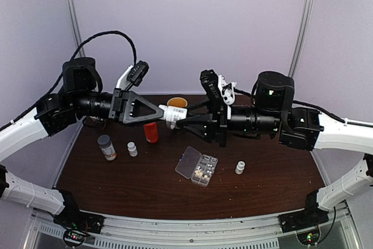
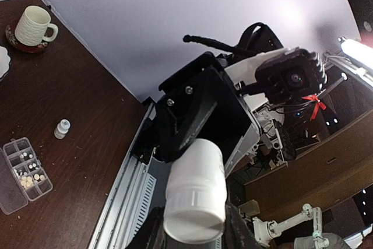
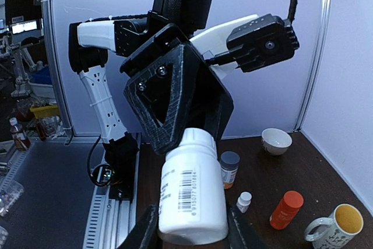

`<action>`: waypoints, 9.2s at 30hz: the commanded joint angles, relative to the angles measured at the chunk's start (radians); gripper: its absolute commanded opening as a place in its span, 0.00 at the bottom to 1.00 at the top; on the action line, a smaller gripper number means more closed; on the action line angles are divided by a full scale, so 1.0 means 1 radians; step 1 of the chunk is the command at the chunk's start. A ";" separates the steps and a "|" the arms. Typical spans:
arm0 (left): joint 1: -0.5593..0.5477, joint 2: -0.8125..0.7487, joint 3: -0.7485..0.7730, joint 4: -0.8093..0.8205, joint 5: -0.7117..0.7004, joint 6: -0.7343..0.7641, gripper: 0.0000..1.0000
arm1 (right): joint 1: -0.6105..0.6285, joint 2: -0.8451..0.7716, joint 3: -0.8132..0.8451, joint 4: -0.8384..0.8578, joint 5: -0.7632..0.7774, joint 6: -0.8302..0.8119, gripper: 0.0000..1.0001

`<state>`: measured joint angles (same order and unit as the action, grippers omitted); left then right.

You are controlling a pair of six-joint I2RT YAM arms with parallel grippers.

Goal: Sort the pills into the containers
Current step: Screw the lid of the pill bottle onto the pill bottle, then pass from the right arm to the left, then place the pill bottle at the center of the board, then pick up the pill bottle from the center of the board.

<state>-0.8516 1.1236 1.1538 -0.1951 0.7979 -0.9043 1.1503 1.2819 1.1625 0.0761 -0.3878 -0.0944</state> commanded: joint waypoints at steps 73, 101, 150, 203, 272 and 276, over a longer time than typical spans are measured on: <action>-0.054 -0.115 -0.005 0.118 -0.230 0.253 0.85 | -0.020 -0.225 -0.179 0.140 0.110 -0.079 0.00; -0.055 -0.035 -0.083 0.287 -0.028 -0.131 0.61 | 0.114 -0.070 -0.015 0.033 0.241 -0.286 0.00; -0.053 0.024 0.037 0.012 -0.050 0.099 0.00 | 0.110 -0.061 0.012 -0.049 0.174 0.047 0.21; 0.137 0.244 -0.309 -0.565 -1.101 0.222 0.59 | 0.091 -0.306 -0.430 0.030 0.433 0.159 1.00; 0.079 -0.533 -0.529 -0.227 -0.892 0.365 0.94 | -0.268 0.117 -0.222 -0.731 0.524 0.795 0.49; 0.079 -0.532 -0.534 -0.224 -0.889 0.362 0.94 | -0.268 0.124 -0.211 -0.756 0.545 0.785 0.50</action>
<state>-0.7696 0.5999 0.6277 -0.4644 -0.1070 -0.5541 0.8894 1.4208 0.9222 -0.6506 0.1284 0.7033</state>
